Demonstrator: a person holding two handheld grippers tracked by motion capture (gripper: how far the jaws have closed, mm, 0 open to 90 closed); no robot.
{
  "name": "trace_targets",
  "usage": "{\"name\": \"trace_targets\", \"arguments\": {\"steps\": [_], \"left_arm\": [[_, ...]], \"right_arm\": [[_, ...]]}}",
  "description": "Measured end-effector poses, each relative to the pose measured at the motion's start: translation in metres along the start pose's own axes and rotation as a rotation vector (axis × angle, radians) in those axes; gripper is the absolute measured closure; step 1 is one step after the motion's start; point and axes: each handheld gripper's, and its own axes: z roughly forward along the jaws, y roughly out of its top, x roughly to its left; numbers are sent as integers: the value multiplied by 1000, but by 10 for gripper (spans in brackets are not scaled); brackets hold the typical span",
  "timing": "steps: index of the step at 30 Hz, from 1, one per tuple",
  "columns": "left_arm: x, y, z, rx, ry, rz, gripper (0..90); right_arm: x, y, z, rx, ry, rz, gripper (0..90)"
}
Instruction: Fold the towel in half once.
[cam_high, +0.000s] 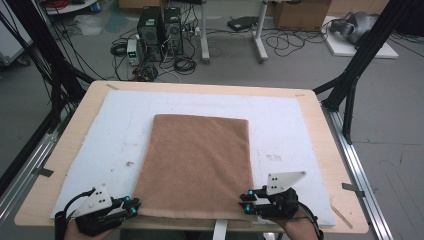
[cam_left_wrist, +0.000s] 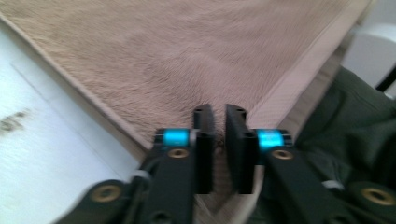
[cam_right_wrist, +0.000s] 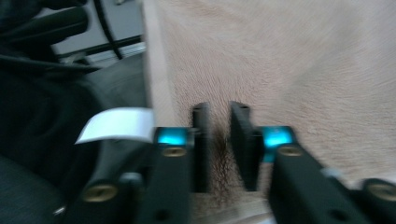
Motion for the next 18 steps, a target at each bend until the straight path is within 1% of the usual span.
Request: {"name": "trace_targets", "arguments": {"steps": [1, 2, 5, 6, 8, 9, 10, 12, 14, 16, 18], "left_arm": [[1, -1, 1, 2, 4, 1, 705], [3, -1, 3, 3, 8, -4, 692], [12, 0, 11, 2, 25, -1, 645], [14, 2, 14, 4, 21, -3, 633], [17, 5, 20, -2, 18, 9, 618], [17, 5, 22, -2, 13, 13, 610], [17, 6, 24, 3, 6, 25, 610], [16, 6, 29, 10, 5, 36, 612], [16, 4, 34, 25, 0, 37, 631], [17, 1, 37, 45, -16, 36, 674], [17, -4, 41, 64, -23, 32, 711]], "right_arm": [[-2, -4, 1, 20, -9, -2, 699], [-4, -6, 2, 31, -26, 2, 677], [-15, -9, 5, 24, -53, 26, 636], [-20, -8, 7, 25, -62, 34, 628], [-29, -6, 11, 22, -71, 46, 613], [-32, -5, 14, 20, -61, 58, 609], [-33, -4, 16, 20, -55, 55, 607], [-35, -4, 22, 40, -57, 35, 606], [-37, -7, 27, 57, -57, 32, 609], [-37, -12, 32, 69, -43, 43, 624], [-35, -17, 38, 95, -24, 36, 668]]}}
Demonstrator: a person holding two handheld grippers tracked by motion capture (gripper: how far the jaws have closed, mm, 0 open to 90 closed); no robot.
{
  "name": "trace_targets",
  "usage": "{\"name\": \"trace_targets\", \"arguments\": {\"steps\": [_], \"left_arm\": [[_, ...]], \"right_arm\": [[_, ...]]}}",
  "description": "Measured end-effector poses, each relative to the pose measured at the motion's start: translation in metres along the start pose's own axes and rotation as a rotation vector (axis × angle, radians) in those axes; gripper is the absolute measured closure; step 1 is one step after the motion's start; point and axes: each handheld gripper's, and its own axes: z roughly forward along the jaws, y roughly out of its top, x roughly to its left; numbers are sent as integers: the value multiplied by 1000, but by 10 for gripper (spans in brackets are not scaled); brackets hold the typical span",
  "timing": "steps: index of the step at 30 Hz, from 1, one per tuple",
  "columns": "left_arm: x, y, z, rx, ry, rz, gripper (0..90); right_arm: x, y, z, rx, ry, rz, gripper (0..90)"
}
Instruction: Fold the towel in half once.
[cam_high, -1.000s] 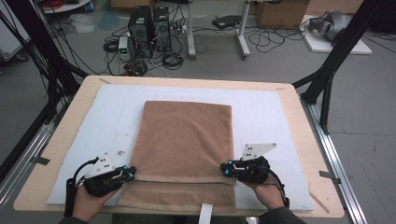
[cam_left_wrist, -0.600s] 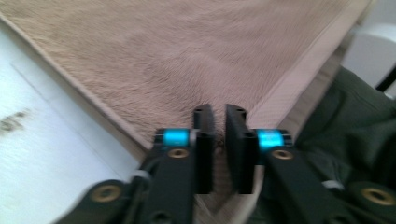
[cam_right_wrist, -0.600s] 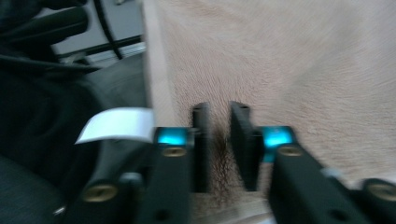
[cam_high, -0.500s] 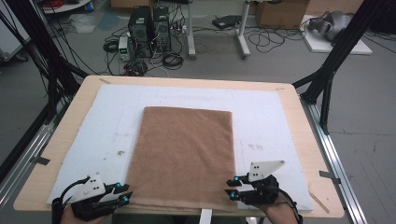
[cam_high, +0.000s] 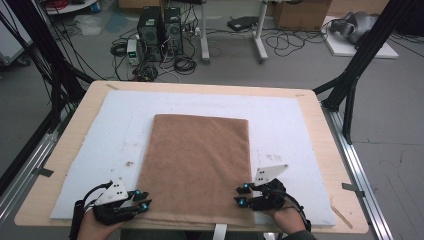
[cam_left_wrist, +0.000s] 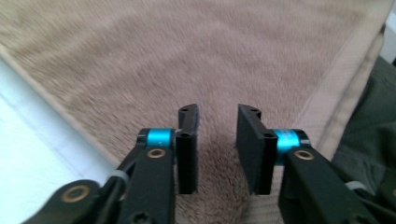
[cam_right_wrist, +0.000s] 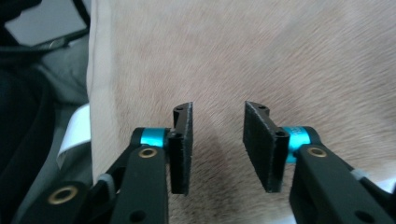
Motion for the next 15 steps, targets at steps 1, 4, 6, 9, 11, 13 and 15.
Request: {"name": "trace_targets", "arguments": {"steps": [1, 4, 6, 9, 11, 13, 15], "left_arm": [[0, -3, 1, -6, -9, -2, 756], [2, -5, 2, -23, -12, -20, 859], [1, -3, 1, -18, -6, -11, 871], [-2, -2, -5, -52, -2, -21, 874], [-5, -2, -10, -63, -11, -28, 874], [-6, -6, -10, -47, -6, -18, 872], [-5, -8, -9, -40, 2, -30, 832]], "right_arm": [[2, -2, 4, 18, 10, 2, 700], [1, -6, 7, -1, 21, -2, 852], [2, -4, 6, 3, 18, -14, 885], [5, 1, -1, -6, 18, -45, 891], [7, 3, -9, -23, 26, -46, 896], [7, 1, -13, -20, 24, -35, 838], [6, -2, -12, -16, 38, -4, 770]]}}
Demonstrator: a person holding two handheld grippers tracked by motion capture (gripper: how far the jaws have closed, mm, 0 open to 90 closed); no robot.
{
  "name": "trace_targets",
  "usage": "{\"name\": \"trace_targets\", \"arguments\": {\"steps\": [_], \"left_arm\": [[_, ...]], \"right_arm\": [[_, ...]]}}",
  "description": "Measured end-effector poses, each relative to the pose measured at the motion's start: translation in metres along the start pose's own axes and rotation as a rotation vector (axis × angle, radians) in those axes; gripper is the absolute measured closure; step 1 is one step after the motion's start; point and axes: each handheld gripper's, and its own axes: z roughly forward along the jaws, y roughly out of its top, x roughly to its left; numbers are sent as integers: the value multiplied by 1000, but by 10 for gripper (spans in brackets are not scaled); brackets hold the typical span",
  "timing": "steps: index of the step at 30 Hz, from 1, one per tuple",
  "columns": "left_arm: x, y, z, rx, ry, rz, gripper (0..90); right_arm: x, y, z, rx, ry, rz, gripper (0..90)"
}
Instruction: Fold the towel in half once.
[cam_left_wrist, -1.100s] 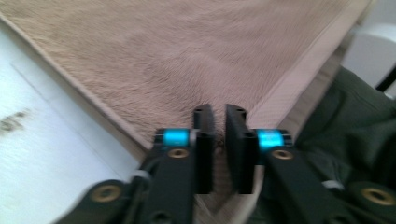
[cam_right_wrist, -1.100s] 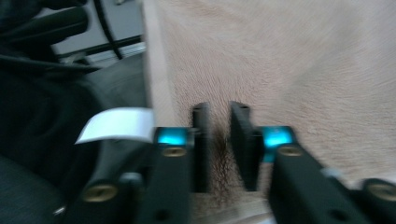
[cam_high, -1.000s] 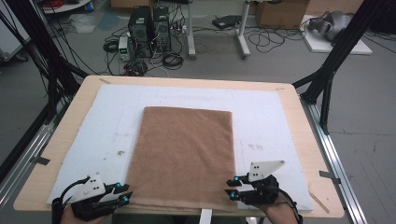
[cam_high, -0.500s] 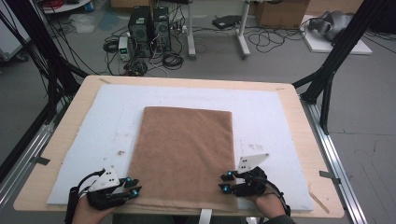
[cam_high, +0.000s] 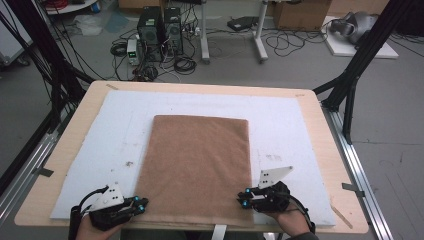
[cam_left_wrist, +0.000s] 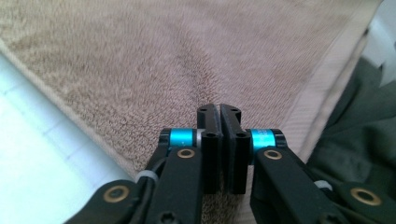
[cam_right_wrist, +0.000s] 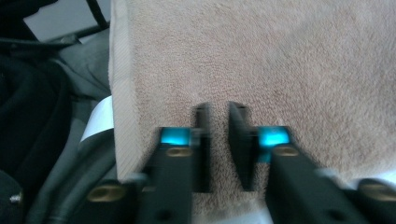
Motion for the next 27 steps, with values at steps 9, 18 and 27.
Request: {"name": "trace_targets", "arguments": {"steps": [9, 18, 27], "left_arm": [[-2, 2, 2, 15, -2, 2, 725], [10, 24, 3, -17, 18, -14, 558], [40, 44, 23, -28, 25, -62, 362]], "right_arm": [[9, -8, 17, 9, 59, -4, 699], [-12, 0, 3, -95, -52, 75, 387], [-39, 16, -7, -132, -204, 79, 251]]}}
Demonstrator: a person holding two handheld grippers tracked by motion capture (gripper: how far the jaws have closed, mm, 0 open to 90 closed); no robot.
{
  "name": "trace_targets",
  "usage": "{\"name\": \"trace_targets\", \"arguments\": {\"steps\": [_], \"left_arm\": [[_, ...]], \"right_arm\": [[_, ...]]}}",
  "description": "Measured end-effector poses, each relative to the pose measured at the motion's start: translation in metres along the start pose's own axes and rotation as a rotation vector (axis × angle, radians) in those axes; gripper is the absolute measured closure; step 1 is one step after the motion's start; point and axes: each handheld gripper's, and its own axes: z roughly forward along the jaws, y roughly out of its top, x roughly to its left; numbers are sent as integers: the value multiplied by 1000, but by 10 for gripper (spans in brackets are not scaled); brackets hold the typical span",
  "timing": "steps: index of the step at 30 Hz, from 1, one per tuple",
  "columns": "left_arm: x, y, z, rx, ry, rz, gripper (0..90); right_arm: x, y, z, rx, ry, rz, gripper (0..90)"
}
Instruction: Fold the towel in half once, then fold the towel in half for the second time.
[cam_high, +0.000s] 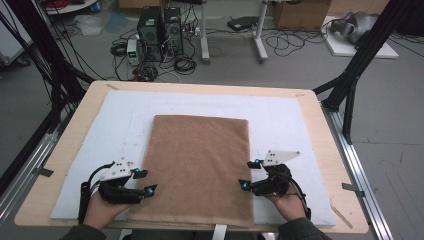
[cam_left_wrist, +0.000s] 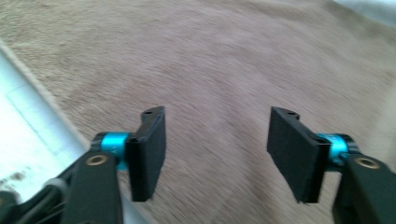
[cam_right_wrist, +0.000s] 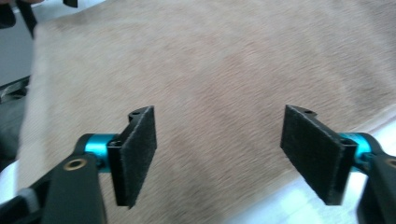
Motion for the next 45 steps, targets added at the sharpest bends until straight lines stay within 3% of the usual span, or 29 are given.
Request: {"name": "trace_targets", "arguments": {"steps": [5, 10, 18, 28, 32, 35, 41, 45], "left_arm": [[12, 11, 9, -5, 25, -23, 313], [24, 23, 12, -16, 30, -39, 348], [28, 42, 14, -20, 52, -14, 343], [38, 46, 16, -32, 69, -15, 374], [46, 59, 13, -51, 75, -25, 376], [49, 75, 11, -56, 101, 12, 384], [78, 91, 19, -70, 131, -47, 388], [98, 86, 31, -55, 156, -99, 389]], "right_arm": [[-12, 15, 4, 11, -22, -7, 224], [-24, 32, 8, 31, -40, -27, 218], [-31, 52, 8, 10, -46, -32, 218], [-40, 53, 16, 25, -52, -27, 217], [-49, 64, 19, 34, -68, -23, 217], [-57, 77, 18, 34, -75, -24, 218], [-78, 103, 21, 57, -93, -4, 219], [-95, 100, 31, 73, -121, 24, 222]]}}
